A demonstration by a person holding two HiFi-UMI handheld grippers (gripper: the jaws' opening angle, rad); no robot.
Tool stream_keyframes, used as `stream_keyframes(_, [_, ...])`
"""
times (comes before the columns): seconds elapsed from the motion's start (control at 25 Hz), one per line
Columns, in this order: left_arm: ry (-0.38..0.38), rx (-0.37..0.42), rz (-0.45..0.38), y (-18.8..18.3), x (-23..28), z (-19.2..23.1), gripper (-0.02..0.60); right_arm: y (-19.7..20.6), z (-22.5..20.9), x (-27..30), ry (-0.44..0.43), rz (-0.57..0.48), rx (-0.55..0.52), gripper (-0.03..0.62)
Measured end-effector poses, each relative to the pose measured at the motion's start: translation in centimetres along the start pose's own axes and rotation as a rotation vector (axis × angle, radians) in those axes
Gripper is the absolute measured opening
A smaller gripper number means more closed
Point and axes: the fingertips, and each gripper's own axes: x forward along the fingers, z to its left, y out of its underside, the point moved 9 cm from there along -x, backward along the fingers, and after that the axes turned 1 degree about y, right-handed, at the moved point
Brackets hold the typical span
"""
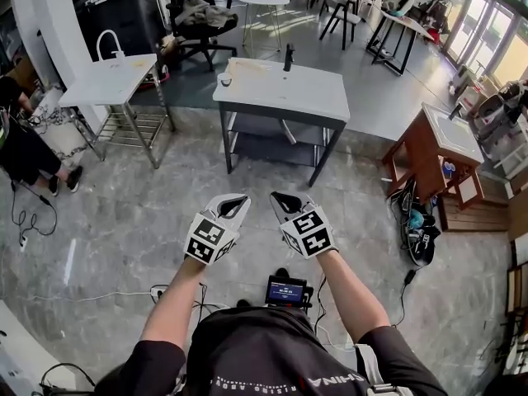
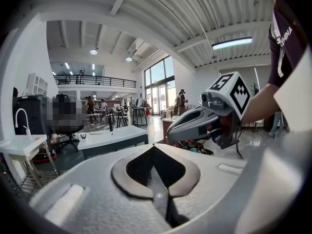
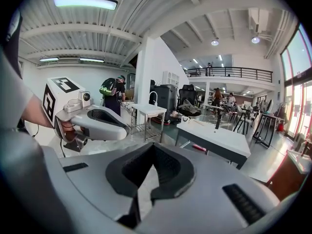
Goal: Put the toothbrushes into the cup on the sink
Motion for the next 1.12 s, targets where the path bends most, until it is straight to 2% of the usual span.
stream_keyframes(0.16, [-0.008,0.017,-0.012,-0.4,0.9,0.2,0.005,-0.2,-1.0,0.5,-0.04,-0.006,-0.01,0.009])
stream_keyframes(0.36, [-0.032,-0.002,-0.03,-0.9,3.1,0.6,0.005,0.3,-3.2,1.2,-0.074,-0.006,-0.014,0.011])
stream_keyframes(0.6, [-0.084,-0.04,-0.002,-1.3,7.0,2.7,0.005,0.2,-7.1,3.2,-0.103,0.003,-0.006,0.01])
stream_keyframes(0.76, [-0.115,-0.006,0.008,-1.8,9.9,3.5,0.005,0.3,-10.3,4.4,-0.106,0.02,-0.002,0.009])
stream_keyframes(0.92, [-0.124,0.006,0.029,-2.3,13.3,4.0,0.005,0.2,-13.5,5.3,-0.11,0.039,-0.045,0.009])
stream_keyframes(1.12, [-0.158,-0.012,0.03,-3.5,16.9,5.3,0.005,-0.3,-17.7,6.4,-0.127,0.019,-0.063,0.009])
